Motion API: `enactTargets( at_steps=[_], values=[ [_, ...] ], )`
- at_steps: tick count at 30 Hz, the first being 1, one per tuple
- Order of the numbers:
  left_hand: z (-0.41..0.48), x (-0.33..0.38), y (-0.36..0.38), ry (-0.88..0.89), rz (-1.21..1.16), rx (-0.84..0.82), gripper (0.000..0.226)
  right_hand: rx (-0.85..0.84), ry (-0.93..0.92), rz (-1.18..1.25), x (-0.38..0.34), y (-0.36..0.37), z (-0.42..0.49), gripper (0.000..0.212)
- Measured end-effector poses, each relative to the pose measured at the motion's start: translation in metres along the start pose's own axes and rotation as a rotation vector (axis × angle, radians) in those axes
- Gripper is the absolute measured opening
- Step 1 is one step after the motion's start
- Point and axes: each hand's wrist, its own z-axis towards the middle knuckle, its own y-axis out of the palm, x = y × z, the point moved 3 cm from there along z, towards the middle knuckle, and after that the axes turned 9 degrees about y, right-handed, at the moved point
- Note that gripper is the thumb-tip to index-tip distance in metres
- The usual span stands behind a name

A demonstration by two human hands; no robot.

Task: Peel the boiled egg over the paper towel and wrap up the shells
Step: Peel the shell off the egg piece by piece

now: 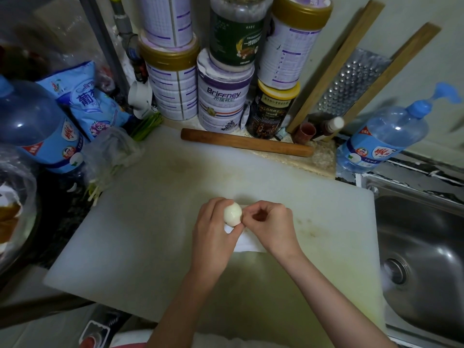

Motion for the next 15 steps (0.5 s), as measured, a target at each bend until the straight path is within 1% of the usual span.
enactTargets(
  at_steps=[5,9,13,15],
  values=[
    [-0.002,-0.002,0.0,0.005,0.0,-0.013,0.04,-0.057,0.037,-0.058,0.001,0.001,0.005,0.009],
    [-0.003,-0.004,0.002,0.07,0.049,-0.07,0.039,-0.081,0.068,-0.056,0.003,0.001,0.008,0.01],
    [-0.001,-0.002,0.002,0.133,0.105,-0.092,0.036,-0.117,0.123,-0.022,0.005,0.0,0.01,0.014],
    [0.0,-0.002,0.002,0.156,0.113,-0.1,0.035,-0.109,0.133,-0.021,0.005,-0.001,0.011,0.013]
  ],
)
